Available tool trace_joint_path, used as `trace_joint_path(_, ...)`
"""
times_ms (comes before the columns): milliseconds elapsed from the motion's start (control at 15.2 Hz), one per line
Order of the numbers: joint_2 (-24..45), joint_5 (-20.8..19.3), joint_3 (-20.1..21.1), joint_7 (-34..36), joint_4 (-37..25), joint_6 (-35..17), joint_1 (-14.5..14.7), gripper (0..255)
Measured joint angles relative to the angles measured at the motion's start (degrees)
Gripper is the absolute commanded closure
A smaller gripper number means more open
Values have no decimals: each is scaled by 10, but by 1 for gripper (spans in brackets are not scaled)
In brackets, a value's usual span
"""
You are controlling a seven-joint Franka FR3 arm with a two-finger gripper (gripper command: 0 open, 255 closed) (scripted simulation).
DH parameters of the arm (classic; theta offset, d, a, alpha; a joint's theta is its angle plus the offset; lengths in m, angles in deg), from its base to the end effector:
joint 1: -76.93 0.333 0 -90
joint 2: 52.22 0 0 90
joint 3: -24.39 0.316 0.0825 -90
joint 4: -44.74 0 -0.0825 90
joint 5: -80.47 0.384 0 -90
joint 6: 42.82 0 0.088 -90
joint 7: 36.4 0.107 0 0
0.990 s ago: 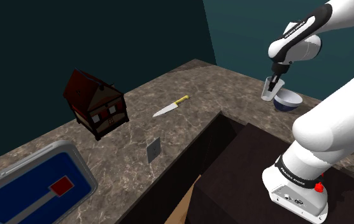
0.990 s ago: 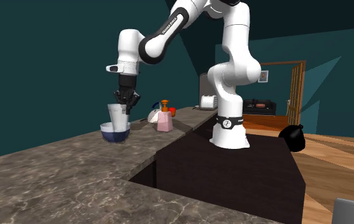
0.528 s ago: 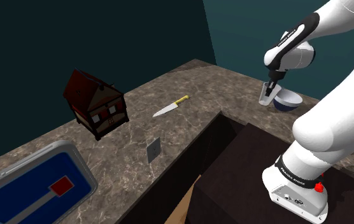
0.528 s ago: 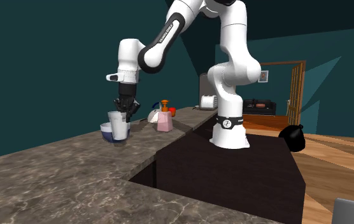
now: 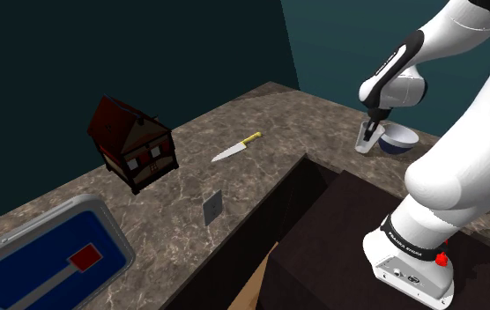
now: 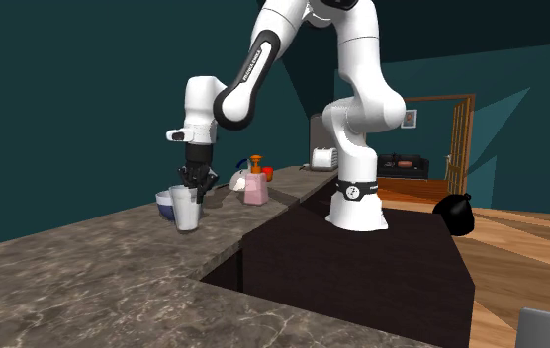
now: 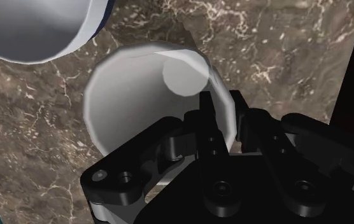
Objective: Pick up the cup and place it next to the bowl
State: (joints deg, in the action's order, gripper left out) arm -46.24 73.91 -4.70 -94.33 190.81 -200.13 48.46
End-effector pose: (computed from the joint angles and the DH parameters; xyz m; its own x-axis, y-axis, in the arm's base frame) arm 0.2511 -0.3928 0.2455 0.9930 0.1119 -0.0379 0.1161 -0.9837 0.1374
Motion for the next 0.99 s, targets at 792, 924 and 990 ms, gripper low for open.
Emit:
trace_joint_path(792, 5, 5, 2, -3, 0, -5, -1, 0)
trace_joint_path(924, -3, -3, 0, 5, 0, 3, 3, 0)
trace_joint_path(990, -20, -16, -4, 14, -3, 20, 6, 0)
